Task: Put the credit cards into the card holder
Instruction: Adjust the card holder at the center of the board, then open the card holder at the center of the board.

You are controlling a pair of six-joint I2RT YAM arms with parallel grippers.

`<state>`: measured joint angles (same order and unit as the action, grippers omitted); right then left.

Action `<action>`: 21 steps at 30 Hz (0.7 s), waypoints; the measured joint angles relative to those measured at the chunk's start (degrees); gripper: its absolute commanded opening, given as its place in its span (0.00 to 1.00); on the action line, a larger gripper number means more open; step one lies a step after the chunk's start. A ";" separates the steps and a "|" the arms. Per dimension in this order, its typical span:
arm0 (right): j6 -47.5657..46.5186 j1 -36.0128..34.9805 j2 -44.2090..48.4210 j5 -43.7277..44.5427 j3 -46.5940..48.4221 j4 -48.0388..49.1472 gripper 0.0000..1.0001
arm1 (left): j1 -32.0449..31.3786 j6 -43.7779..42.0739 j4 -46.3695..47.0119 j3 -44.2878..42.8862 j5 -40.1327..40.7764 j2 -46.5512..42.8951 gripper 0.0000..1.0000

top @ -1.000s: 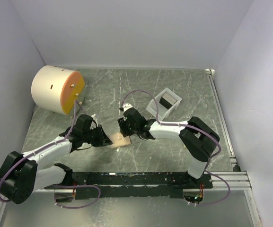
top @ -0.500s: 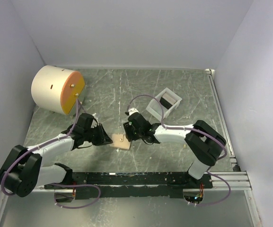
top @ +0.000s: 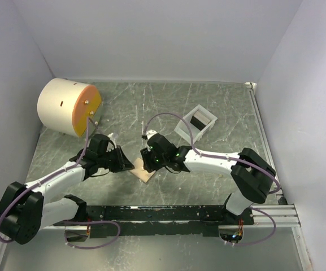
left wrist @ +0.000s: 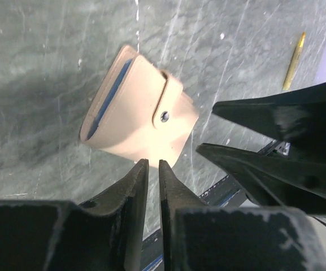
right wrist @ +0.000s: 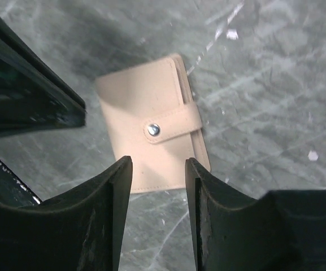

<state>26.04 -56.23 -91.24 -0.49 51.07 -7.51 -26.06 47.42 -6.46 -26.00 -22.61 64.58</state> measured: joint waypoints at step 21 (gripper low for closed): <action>-10.40 -3.04 -9.16 1.62 4.85 3.30 0.40 | 5.77 4.72 12.76 5.70 -8.31 12.55 0.20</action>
<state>15.64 -59.27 -100.40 1.13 55.92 -4.21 -20.29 52.14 6.31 -20.29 -30.92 77.12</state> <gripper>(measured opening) 0.395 0.206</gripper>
